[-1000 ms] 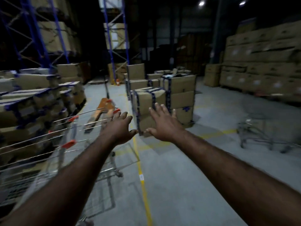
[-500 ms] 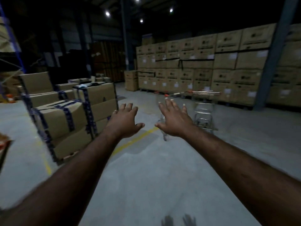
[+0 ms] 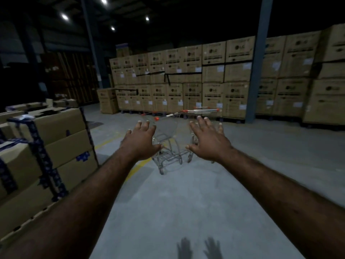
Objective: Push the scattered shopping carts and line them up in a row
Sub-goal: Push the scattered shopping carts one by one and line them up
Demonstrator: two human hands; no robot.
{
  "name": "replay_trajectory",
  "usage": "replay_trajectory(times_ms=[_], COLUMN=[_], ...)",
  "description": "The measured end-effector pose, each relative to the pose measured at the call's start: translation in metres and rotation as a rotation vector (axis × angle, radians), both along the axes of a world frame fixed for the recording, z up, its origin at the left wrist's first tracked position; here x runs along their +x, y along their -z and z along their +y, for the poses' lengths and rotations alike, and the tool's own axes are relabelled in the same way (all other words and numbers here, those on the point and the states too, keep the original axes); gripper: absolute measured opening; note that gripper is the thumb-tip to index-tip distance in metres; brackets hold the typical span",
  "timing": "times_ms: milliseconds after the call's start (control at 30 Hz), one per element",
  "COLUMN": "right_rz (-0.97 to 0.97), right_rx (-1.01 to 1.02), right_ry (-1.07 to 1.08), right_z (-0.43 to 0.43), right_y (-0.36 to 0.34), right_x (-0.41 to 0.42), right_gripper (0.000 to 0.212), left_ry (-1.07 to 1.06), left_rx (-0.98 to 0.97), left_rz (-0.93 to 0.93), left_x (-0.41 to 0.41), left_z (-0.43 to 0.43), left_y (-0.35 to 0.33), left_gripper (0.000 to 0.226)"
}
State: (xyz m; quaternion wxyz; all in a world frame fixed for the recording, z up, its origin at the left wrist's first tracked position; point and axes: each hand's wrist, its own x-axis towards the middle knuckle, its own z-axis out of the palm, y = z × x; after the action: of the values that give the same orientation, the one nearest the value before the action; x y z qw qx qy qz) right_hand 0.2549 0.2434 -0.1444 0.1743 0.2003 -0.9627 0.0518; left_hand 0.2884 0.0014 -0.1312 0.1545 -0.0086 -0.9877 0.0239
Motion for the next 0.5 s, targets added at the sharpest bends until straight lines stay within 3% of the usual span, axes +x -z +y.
replay_trajectory(times_ms=[500], right_rz=[-0.018], right_rx=[0.007], right_ry=[0.139], right_z=[0.122], right_y=[0.028], right_x=[-0.275], right_gripper=[0.087], left_ry=[0.174], left_rx=[-0.007], left_rz=[-0.042], left_x=[-0.308], left_z=[0.117], left_y=[0.03], left_gripper=[0.088])
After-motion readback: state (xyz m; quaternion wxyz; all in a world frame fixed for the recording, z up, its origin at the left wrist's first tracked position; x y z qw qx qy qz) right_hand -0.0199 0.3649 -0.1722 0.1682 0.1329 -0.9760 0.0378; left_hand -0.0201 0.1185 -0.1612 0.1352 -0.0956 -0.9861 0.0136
